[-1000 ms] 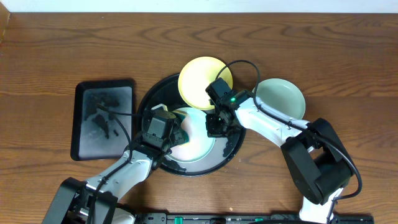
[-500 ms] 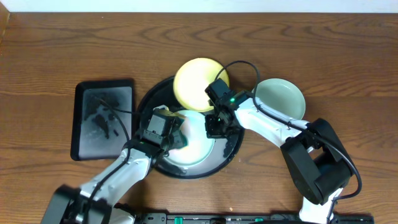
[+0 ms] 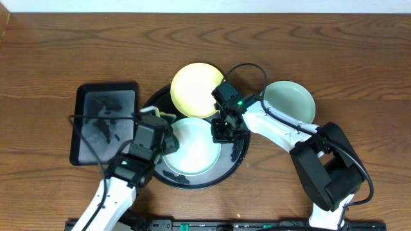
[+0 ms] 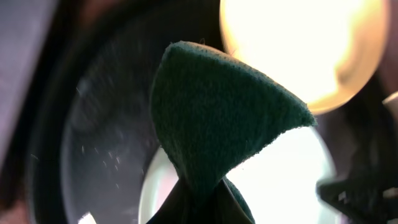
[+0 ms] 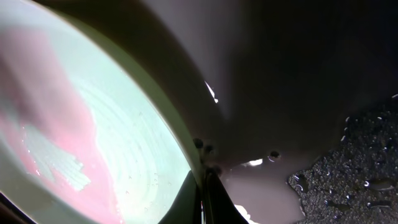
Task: Clean dirty plates on tray and stack at the side
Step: 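Return the left gripper with the sponge to the black tray, then lift the mint plate with the right gripper toward the right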
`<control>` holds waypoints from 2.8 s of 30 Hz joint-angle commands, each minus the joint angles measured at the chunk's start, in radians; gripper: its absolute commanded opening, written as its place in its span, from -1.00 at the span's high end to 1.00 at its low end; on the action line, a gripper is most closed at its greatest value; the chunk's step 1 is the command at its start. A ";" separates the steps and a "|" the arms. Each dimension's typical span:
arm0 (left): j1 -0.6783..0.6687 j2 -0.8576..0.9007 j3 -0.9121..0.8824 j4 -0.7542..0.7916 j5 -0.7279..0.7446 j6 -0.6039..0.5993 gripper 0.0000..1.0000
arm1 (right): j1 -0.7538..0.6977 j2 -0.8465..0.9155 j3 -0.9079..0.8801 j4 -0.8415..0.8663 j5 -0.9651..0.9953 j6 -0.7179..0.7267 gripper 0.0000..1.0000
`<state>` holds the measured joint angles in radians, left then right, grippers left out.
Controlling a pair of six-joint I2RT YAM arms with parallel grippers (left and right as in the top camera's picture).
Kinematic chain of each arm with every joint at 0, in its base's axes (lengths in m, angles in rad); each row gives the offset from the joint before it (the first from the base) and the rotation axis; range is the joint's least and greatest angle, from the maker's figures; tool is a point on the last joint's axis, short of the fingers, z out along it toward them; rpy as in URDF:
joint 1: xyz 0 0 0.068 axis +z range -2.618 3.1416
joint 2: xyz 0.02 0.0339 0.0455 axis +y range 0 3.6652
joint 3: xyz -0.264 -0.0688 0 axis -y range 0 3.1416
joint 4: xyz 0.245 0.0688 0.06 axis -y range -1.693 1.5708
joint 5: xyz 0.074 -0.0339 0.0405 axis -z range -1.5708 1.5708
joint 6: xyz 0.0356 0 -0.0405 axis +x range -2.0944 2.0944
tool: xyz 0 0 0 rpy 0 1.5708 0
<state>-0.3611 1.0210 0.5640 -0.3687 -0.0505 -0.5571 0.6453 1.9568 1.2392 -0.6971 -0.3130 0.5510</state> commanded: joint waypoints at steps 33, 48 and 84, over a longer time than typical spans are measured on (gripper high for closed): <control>0.575 0.529 0.622 -0.571 -0.008 0.241 0.85 | 0.010 0.026 0.127 -0.074 0.123 -0.166 0.63; 0.585 0.593 0.622 -0.485 0.014 0.295 0.85 | 0.010 0.087 0.122 -0.039 0.023 -0.167 0.56; 0.585 0.593 0.620 -0.452 0.014 0.294 0.85 | 0.025 -0.273 0.187 -0.226 0.587 -0.193 0.98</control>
<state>0.2192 1.6157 1.1637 -0.8215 -0.0322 -0.2798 0.6617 1.7130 1.4132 -0.9234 0.1505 0.3717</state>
